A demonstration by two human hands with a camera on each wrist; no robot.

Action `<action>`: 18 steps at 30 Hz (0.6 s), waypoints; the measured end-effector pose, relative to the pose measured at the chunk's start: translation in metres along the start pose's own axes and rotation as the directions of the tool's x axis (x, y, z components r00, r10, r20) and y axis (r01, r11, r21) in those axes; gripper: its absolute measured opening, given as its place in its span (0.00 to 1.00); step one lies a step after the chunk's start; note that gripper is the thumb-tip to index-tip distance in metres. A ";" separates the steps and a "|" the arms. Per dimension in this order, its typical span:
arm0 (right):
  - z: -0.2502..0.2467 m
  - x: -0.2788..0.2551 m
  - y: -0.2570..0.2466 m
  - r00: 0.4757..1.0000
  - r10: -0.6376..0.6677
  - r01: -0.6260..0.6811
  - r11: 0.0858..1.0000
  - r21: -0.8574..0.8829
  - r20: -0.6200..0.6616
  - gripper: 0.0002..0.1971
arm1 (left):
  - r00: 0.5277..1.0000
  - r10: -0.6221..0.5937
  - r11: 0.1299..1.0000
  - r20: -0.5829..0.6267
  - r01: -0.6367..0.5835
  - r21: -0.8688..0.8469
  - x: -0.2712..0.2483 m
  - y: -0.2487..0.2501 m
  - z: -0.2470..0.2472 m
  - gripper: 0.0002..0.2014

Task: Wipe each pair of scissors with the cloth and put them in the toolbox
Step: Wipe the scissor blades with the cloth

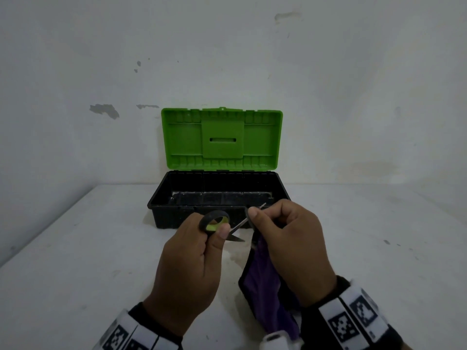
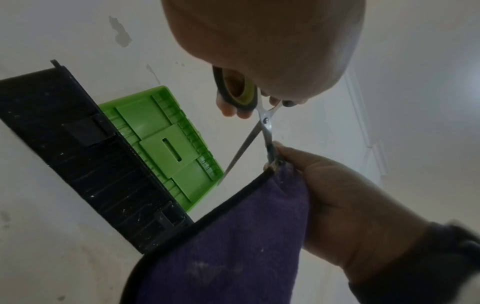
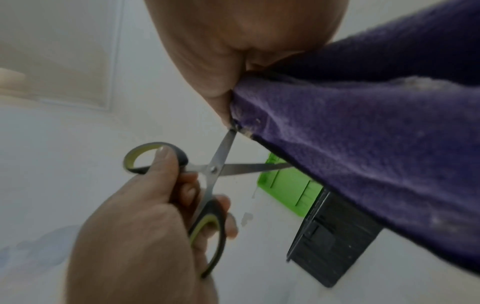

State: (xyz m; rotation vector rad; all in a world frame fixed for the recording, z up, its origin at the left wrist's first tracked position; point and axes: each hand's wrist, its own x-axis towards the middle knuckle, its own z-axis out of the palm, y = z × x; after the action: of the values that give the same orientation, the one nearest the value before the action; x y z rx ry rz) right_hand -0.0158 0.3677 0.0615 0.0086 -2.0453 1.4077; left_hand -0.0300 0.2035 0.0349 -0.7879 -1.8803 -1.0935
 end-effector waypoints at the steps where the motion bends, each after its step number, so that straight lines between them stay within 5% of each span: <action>1: 0.001 -0.002 -0.001 1.000 -0.007 0.007 1.000 0.001 0.019 0.13 | 1.000 0.000 1.000 -0.001 0.000 -0.003 0.000 0.000 0.000 0.15; 18: -0.001 0.006 0.004 0.998 0.010 -0.009 1.000 0.006 -0.068 0.15 | 1.000 -0.001 1.000 0.012 0.002 -0.003 0.000 0.003 -0.006 0.17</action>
State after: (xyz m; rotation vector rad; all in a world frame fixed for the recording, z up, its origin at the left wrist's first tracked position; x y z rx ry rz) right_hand -0.0215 0.3729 0.0613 -0.0463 -1.9878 1.4005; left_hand -0.0253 0.1994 0.0378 -0.7969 -1.8901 -1.0952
